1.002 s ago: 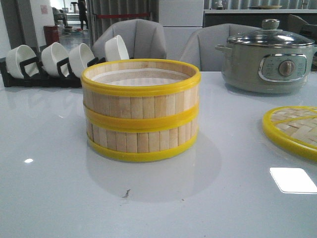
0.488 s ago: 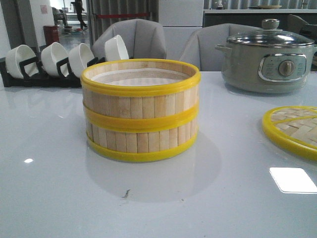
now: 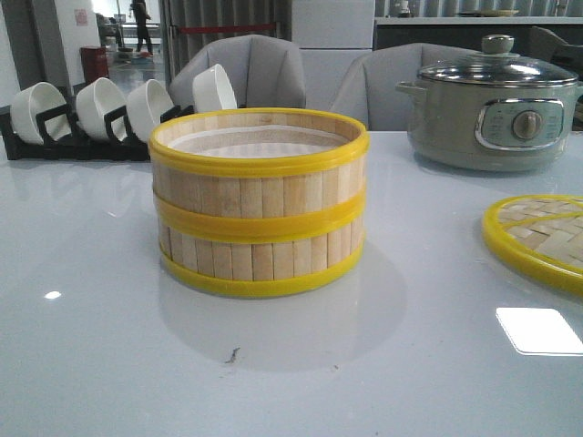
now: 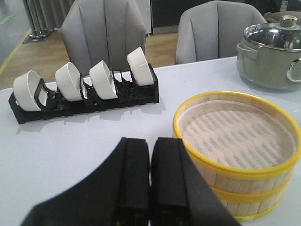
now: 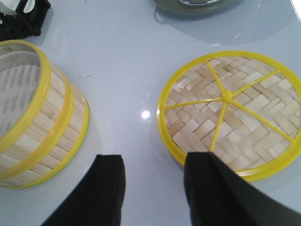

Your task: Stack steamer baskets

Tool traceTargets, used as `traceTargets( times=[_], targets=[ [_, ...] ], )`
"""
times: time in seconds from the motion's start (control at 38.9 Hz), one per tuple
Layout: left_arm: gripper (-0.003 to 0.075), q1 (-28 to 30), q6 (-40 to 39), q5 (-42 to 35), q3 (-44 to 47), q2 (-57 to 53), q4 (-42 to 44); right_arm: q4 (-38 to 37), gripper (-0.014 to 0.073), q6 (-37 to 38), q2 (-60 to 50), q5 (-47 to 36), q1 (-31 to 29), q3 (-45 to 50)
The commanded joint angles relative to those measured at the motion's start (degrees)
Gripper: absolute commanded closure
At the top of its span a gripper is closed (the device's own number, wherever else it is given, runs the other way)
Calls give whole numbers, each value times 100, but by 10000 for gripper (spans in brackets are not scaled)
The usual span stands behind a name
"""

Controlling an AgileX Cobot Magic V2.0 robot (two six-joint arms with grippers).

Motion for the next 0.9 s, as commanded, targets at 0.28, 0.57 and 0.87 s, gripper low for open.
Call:
traceTargets(
  times=[0.28, 0.57, 0.87],
  targets=[
    [628, 13, -74, -445, -163, 0, -45, 114, 540, -59, -33, -402, -12, -209],
    [628, 13, -74, -445, -163, 0, -45, 109, 534, -150, -33, -369, -12, -209],
    [628, 13, -74, -445, -163, 0, -45, 109, 349, -1019, 319, -395, -12, -209]
  ],
)
